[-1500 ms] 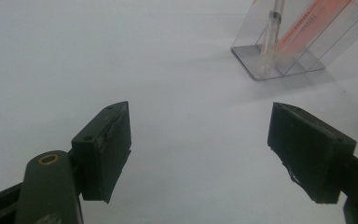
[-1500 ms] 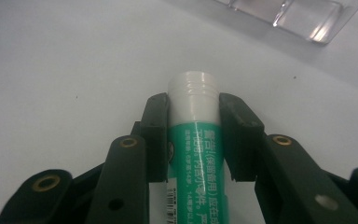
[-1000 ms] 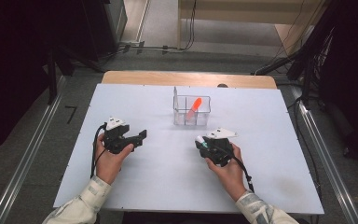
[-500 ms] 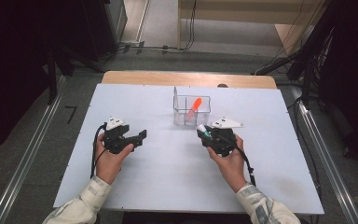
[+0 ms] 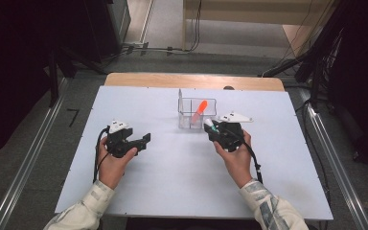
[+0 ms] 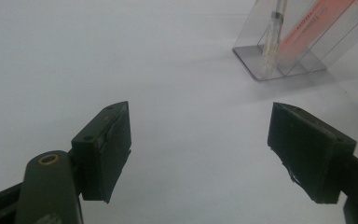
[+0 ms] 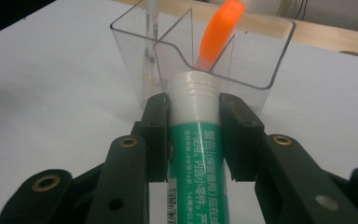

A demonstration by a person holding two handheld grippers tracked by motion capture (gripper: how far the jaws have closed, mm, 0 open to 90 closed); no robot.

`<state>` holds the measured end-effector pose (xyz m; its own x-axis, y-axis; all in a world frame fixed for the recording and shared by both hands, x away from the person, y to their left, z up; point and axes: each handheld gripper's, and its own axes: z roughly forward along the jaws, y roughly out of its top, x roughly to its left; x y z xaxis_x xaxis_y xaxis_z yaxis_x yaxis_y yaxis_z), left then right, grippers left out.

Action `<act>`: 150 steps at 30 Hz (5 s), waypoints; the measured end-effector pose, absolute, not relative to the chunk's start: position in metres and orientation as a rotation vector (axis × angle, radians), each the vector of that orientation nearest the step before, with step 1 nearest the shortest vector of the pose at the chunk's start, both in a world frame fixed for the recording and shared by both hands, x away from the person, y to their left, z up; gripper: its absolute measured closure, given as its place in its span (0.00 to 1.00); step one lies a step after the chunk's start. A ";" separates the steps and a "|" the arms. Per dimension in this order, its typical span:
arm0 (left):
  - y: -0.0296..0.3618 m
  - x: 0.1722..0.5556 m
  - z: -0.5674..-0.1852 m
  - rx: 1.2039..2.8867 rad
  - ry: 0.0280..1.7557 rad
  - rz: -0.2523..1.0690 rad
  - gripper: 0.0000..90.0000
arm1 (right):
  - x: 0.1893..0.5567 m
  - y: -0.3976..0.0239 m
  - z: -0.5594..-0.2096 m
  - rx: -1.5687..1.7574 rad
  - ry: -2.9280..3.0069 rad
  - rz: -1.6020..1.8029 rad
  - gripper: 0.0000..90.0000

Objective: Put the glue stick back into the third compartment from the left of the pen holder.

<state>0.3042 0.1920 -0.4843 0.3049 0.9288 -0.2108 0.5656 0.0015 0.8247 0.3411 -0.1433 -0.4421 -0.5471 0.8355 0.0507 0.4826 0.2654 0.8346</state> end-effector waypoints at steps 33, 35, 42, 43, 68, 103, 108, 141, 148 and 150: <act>0.191 0.304 -0.484 1.674 1.366 0.501 0.25 | 0.396 -0.134 -0.419 1.299 1.982 1.221 0.70; 0.191 0.305 -0.485 1.674 1.371 0.500 0.25 | 0.397 -0.134 -0.418 1.305 1.978 1.220 0.70; 0.191 0.305 -0.485 1.676 1.368 0.499 0.25 | 0.407 -0.135 -0.415 1.321 1.955 1.216 0.70; 0.191 0.305 -0.485 1.676 1.367 0.500 0.25 | 0.408 -0.134 -0.415 1.324 1.955 1.215 0.70; 0.191 0.305 -0.485 1.676 1.364 0.498 0.25 | 0.439 -0.125 -0.418 1.399 1.935 1.211 0.70; 0.190 0.305 -0.486 1.680 1.362 0.495 0.25 | 0.451 -0.118 -0.413 1.410 1.922 1.226 0.70; 0.190 0.305 -0.486 1.681 1.362 0.494 0.25 | 0.451 -0.119 -0.413 1.418 1.918 1.231 0.70; 0.190 0.305 -0.486 1.685 1.360 0.490 0.25 | 0.443 -0.126 -0.413 1.406 1.922 1.246 0.66; 0.190 0.305 -0.486 1.684 1.362 0.491 0.25 | 0.444 -0.129 -0.418 1.419 1.924 1.233 0.61; 0.190 0.305 -0.486 1.685 1.361 0.492 0.25 | 0.444 -0.131 -0.419 1.425 1.920 1.223 0.57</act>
<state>0.3049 0.1900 -0.4857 0.3186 0.9225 -0.2179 0.5701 -0.0028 0.8216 0.4444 -0.1306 -0.4193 -0.3635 0.9205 0.1436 0.5194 0.0724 0.8514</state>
